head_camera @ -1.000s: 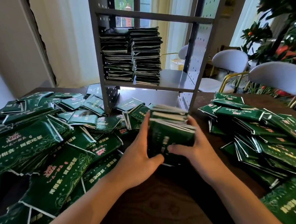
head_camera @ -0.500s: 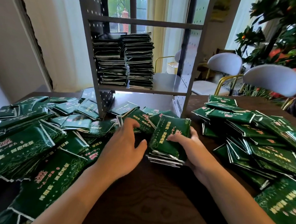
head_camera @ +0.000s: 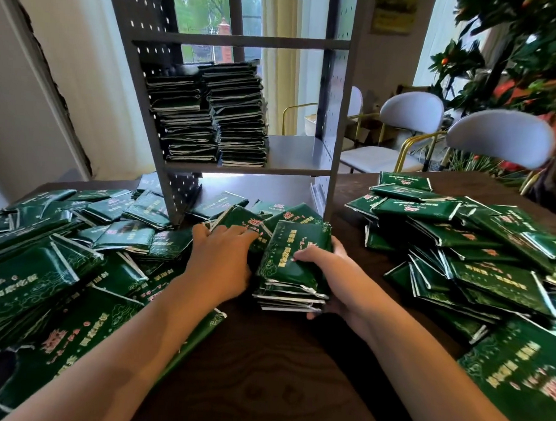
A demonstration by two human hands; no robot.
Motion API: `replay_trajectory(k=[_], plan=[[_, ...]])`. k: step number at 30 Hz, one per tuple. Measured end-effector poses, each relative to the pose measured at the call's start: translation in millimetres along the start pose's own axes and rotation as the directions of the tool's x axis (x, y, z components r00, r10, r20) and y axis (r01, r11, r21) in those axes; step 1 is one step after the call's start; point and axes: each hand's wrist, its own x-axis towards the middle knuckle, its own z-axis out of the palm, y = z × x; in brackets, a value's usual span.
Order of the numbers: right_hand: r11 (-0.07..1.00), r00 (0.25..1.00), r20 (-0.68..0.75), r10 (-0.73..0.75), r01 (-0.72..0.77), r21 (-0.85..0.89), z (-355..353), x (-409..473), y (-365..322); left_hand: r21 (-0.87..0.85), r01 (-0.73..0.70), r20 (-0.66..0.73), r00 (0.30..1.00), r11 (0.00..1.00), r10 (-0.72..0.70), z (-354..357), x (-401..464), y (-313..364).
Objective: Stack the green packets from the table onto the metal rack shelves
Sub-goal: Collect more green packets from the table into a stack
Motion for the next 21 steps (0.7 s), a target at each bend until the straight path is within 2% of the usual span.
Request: replay_trajectory(k=[5, 11, 13, 17, 19, 21], plan=[[1.0, 1.0, 0.001, -0.024, 0.024, 0.009, -1, 0, -1, -0.105, 0.014, 0.025, 1.0, 0.994, -0.012, -3, -31, 0], [0.999, 1.0, 0.0, -0.024, 0.024, 0.022, -2, 2, 0, -0.187, 0.173, -0.111, 0.974, 0.967, -0.196, -4, -26, -14], [0.999, 1.0, 0.003, -0.026, 0.026, 0.023, -3, 1, 1, -0.147, 0.248, -0.132, 0.954, 0.958, -0.268, -6, -15, -19], [0.999, 1.0, 0.003, -0.024, 0.024, 0.024, -3, 2, 0, -0.02, 0.359, 0.031, 0.933, 0.933, -0.359, -9, 5, -24], [0.999, 1.0, 0.001, -0.022, 0.022, 0.027, -3, 3, 0, -0.092, 0.394, 0.032, 0.919, 0.914, -0.393, -7, 11, -27], [0.999, 1.0, -0.002, -0.025, 0.025, 0.025, -4, 3, 1, -0.311, 0.428, 0.035, 0.897, 0.849, -0.44, -8, 14, -31]])
